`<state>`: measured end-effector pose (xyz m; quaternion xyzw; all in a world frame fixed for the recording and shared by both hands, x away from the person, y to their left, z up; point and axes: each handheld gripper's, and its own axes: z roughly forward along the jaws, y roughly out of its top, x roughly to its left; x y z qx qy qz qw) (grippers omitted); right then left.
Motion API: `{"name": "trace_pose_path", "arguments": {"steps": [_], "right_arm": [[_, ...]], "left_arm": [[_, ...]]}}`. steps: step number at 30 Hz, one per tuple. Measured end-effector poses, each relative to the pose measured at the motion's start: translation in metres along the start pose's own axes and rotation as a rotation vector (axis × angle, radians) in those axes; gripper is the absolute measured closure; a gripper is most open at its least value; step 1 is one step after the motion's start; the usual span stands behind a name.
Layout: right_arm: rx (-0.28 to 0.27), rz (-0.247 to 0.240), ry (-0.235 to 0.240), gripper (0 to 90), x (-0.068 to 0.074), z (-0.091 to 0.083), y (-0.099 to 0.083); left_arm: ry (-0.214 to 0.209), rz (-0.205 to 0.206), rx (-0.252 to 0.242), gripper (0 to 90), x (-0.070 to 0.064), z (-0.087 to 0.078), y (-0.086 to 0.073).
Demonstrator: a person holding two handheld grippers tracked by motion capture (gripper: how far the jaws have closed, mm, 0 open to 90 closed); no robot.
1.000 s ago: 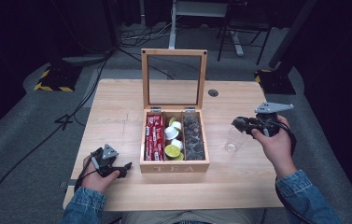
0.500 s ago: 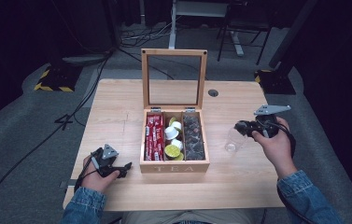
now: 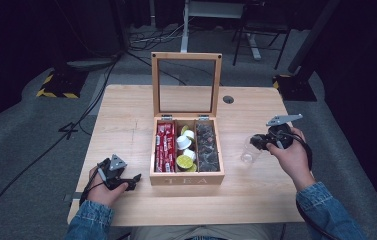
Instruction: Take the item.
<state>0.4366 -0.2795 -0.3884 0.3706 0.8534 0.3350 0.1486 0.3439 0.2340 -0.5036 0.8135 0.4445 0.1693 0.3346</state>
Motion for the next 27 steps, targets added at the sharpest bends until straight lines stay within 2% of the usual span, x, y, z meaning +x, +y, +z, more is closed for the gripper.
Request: {"name": "trace_pose_path", "arguments": {"steps": [5,7,9,11,19,23,27], "right_arm": [[0.020,0.008,0.005,73.3,-0.0014,0.0061,-0.0027],[0.024,0.018,0.004,67.2,-0.0023,0.0079,-0.0039],[0.018,0.031,-0.003,61.1,-0.0031,0.0085,-0.0048],[0.002,0.042,0.011,55.2,-0.0048,0.0092,-0.0059],[-0.030,0.061,-0.002,49.4,-0.0059,0.0092,-0.0070],[-0.070,0.069,0.008,43.8,-0.0056,0.0089,-0.0048],[-0.135,0.066,0.017,39.0,-0.0042,0.0046,0.0009]], "left_arm": [[0.000,0.001,0.000,19.9,0.0000,0.0000,0.0000],[0.000,0.000,0.000,19.9,0.0000,0.0000,0.0000],[0.002,0.002,0.000,19.9,0.0001,0.0000,0.0001],[0.000,0.000,0.000,19.9,-0.0001,0.0000,0.0000],[-0.001,-0.002,0.001,19.5,-0.0001,0.0008,0.0007],[0.004,0.002,0.000,19.0,0.0001,0.0020,0.0021],[-0.002,-0.002,0.004,18.2,0.0004,0.0034,0.0035]]}}
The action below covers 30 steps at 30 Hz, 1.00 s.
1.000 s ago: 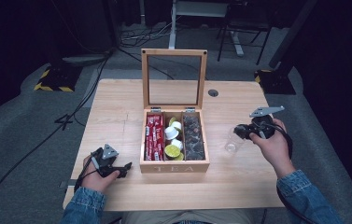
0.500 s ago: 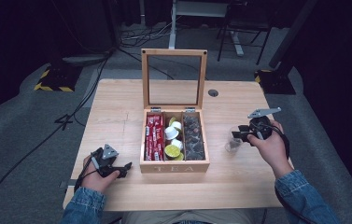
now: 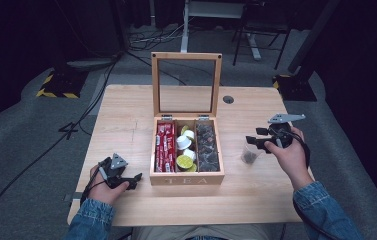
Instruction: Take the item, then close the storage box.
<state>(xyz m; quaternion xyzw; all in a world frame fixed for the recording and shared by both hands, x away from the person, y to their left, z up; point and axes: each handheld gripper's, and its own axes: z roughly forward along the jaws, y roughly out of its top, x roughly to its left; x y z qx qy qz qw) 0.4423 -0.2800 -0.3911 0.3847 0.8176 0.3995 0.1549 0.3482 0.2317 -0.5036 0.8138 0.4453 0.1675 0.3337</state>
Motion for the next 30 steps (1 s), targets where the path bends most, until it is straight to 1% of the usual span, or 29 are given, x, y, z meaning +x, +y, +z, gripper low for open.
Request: {"name": "trace_pose_path", "arguments": {"steps": [4,8,12,16,23,26,27,28,30], "right_arm": [[-0.044,0.004,-0.001,36.3,0.002,-0.005,0.009],[-0.079,-0.012,-0.006,35.2,0.005,-0.009,0.019],[-0.122,-0.005,-0.002,33.8,0.008,-0.013,0.029],[-0.158,-0.022,0.000,33.1,0.010,-0.014,0.042],[-0.202,-0.027,0.013,31.5,0.011,-0.010,0.069],[-0.223,-0.028,0.019,30.7,0.011,-0.007,0.081],[-0.230,-0.034,0.019,30.4,0.011,-0.005,0.086],[-0.233,-0.032,0.021,30.1,0.011,-0.004,0.090],[-0.248,-0.038,0.020,28.9,0.011,0.000,0.099]], "left_arm": [[-0.009,0.006,0.003,16.9,0.001,0.001,0.001],[-0.011,0.009,0.004,16.0,0.001,0.001,0.001],[-0.009,0.009,0.001,15.9,0.001,0.002,0.001],[-0.009,0.009,0.001,15.9,0.001,0.002,0.002],[-0.011,0.007,0.000,15.9,0.002,0.002,0.001],[-0.023,-0.006,-0.006,16.1,0.004,0.001,0.001],[-0.020,-0.007,-0.006,16.1,0.004,0.001,0.001],[-0.006,0.003,0.002,16.1,0.003,0.001,0.001],[-0.003,0.007,0.002,16.0,0.003,0.002,0.001]]}}
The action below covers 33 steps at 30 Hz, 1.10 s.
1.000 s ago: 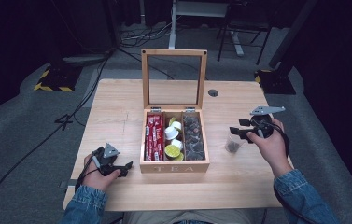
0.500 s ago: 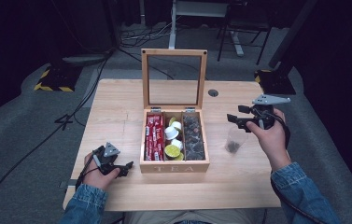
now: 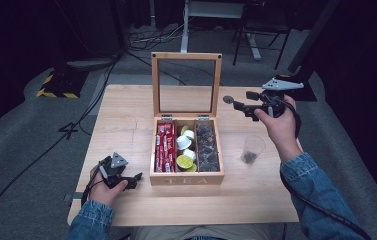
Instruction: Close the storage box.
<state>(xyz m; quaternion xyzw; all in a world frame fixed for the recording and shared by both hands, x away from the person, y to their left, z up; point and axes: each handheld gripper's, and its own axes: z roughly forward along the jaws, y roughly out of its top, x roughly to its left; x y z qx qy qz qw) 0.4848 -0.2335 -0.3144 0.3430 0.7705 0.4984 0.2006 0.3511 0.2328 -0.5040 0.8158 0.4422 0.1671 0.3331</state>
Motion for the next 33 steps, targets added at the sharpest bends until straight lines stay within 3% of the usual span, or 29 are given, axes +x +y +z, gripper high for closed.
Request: {"name": "trace_pose_path", "arguments": {"steps": [6,10,19,33], "right_arm": [[-0.040,0.009,-0.029,21.5,-0.004,0.019,0.018],[-0.041,0.015,-0.049,23.2,-0.008,0.034,0.028],[-0.038,0.017,-0.036,29.2,-0.013,0.073,0.055],[0.000,0.069,-0.079,37.2,-0.033,0.119,0.064]], "left_arm": [[-0.001,-0.001,0.000,16.0,0.000,0.000,0.000],[0.000,-0.001,0.000,16.0,0.000,0.000,0.000],[0.000,-0.002,0.001,16.0,0.000,0.000,0.000],[-0.001,0.002,0.002,16.0,0.001,0.000,0.001]]}}
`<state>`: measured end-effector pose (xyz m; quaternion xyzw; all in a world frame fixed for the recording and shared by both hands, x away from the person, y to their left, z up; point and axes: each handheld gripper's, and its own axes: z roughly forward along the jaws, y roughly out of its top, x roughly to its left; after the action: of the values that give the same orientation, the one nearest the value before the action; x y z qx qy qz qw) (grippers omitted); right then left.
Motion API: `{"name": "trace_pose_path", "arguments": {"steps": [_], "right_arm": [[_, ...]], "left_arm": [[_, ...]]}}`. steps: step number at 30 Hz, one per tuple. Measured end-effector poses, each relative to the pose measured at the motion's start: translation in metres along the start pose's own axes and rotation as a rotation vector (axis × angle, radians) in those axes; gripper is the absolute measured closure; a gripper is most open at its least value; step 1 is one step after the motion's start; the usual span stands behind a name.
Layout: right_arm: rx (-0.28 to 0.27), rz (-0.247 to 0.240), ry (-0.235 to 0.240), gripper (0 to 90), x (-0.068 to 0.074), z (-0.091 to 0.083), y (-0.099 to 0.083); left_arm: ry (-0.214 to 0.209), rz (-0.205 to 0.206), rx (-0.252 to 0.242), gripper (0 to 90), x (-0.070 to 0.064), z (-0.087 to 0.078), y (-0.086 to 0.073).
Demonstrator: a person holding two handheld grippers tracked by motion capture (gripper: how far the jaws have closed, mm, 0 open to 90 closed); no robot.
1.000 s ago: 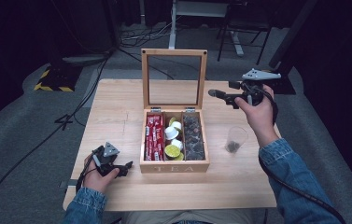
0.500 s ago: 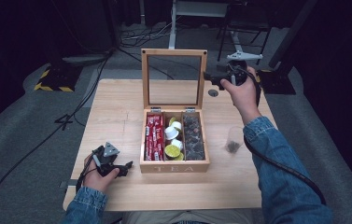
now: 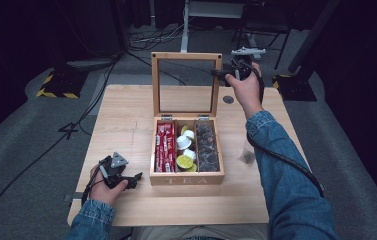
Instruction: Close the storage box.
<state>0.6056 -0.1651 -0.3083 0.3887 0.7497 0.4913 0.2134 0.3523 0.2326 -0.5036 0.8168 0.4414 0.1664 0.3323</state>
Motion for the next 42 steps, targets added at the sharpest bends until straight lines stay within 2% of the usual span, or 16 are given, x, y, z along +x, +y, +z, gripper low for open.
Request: {"name": "trace_pose_path", "arguments": {"steps": [8,11,22,32,42], "right_arm": [[0.013,-0.002,0.006,46.2,-0.001,0.012,0.002],[0.012,-0.001,0.014,47.1,0.000,0.015,0.003],[-0.002,0.005,0.014,50.3,0.001,0.013,0.003],[-0.015,-0.003,0.019,51.8,0.008,0.000,0.003],[-0.017,-0.037,0.031,53.7,0.019,-0.023,0.001]], "left_arm": [[0.000,-0.001,-0.001,16.0,0.000,0.000,0.000],[0.003,0.000,-0.004,16.0,0.000,0.000,0.000],[0.001,0.000,-0.002,15.9,0.000,0.001,0.000],[0.002,0.000,0.001,15.9,0.000,0.001,0.001],[0.007,-0.003,0.001,15.8,0.000,0.001,0.001]]}}
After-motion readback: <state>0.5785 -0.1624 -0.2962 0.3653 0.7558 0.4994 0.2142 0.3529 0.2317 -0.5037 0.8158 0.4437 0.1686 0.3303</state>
